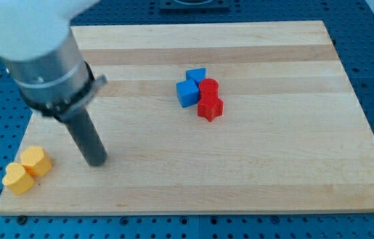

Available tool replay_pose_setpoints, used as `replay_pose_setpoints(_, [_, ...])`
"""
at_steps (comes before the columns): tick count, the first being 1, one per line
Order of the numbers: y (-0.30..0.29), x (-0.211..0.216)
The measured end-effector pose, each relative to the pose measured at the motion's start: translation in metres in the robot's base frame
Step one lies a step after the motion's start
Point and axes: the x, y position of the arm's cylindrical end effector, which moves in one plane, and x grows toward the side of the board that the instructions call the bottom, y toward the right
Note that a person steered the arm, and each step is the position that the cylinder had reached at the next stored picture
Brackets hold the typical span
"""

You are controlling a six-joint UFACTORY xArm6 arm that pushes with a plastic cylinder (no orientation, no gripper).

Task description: Separate the yellow heart from the yellow hexagon

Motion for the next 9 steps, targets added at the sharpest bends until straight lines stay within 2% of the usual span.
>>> replay_pose_setpoints(1, [-0.004, 0.056])
replay_pose_setpoints(2, [-0.016, 0.057])
replay_pose_setpoints(3, [-0.056, 0.058])
replay_pose_setpoints(4, [-0.066, 0.057])
replay_pose_setpoints(5, [-0.047, 0.056])
replay_pose_setpoints(6, [0.007, 0.038])
replay_pose_setpoints(8, [0.006, -0.049])
replay_pose_setpoints(9, [-0.015, -0.059])
